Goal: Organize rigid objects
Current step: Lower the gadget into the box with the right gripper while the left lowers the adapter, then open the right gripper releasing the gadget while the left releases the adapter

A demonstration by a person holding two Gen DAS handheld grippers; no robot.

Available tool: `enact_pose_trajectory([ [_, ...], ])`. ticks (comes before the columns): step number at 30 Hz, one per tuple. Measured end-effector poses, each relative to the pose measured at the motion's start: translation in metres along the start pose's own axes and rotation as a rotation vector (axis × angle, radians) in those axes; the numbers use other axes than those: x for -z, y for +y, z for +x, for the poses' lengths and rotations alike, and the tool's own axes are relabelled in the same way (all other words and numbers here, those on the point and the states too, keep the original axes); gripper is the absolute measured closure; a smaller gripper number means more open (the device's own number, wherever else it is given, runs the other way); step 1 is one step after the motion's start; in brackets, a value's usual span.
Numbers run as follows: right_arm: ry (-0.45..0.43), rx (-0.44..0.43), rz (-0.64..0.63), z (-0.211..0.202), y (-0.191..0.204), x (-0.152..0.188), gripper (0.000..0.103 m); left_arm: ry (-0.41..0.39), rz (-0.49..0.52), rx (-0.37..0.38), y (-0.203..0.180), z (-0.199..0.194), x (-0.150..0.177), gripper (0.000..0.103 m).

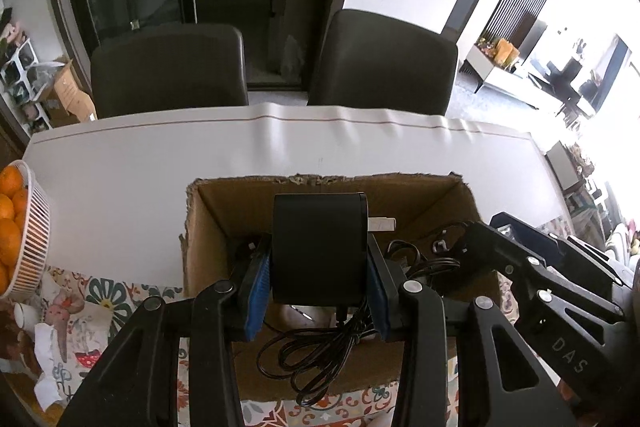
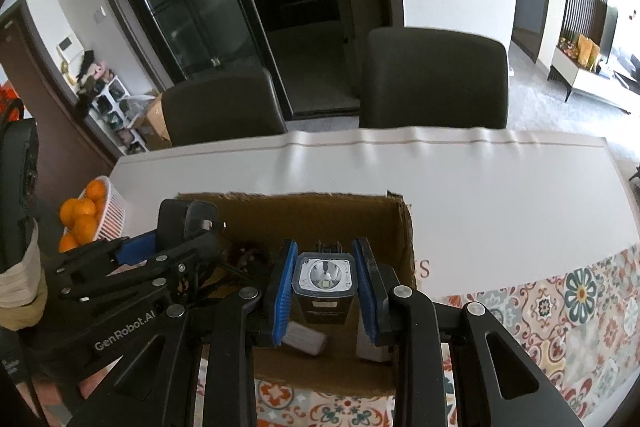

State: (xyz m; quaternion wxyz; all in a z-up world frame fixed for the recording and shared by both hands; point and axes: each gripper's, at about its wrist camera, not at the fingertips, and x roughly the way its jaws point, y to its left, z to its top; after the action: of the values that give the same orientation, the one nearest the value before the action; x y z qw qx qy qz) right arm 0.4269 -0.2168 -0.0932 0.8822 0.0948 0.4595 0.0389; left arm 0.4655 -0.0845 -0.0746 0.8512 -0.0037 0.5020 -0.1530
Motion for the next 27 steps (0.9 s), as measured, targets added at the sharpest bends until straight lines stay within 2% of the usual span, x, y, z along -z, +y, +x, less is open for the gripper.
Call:
enact_pose_trajectory([
  [3,0.030,-0.006,0.007,0.010,-0.004,0.003,0.073,0.014,0.018,-0.024,-0.001,0.009,0.001,0.062],
  [10,0.072,0.003,0.010,0.024,-0.009,0.005,0.073,-0.012,0.051,-0.085,-0.001,0.011,0.003,0.060],
  [13,0.064,0.018,0.011,0.023,-0.009,0.005,0.068,-0.018,0.048,-0.116,0.002,0.007,0.007,0.055],
  [21,0.046,0.030,0.000,0.011,-0.005,0.015,0.068,-0.033,0.036,-0.171,0.008,-0.017,0.027,0.048],
  [27,-0.003,0.053,-0.015,-0.013,0.002,0.027,0.065,-0.068,0.040,-0.206,0.007,-0.042,0.041,0.044],
])
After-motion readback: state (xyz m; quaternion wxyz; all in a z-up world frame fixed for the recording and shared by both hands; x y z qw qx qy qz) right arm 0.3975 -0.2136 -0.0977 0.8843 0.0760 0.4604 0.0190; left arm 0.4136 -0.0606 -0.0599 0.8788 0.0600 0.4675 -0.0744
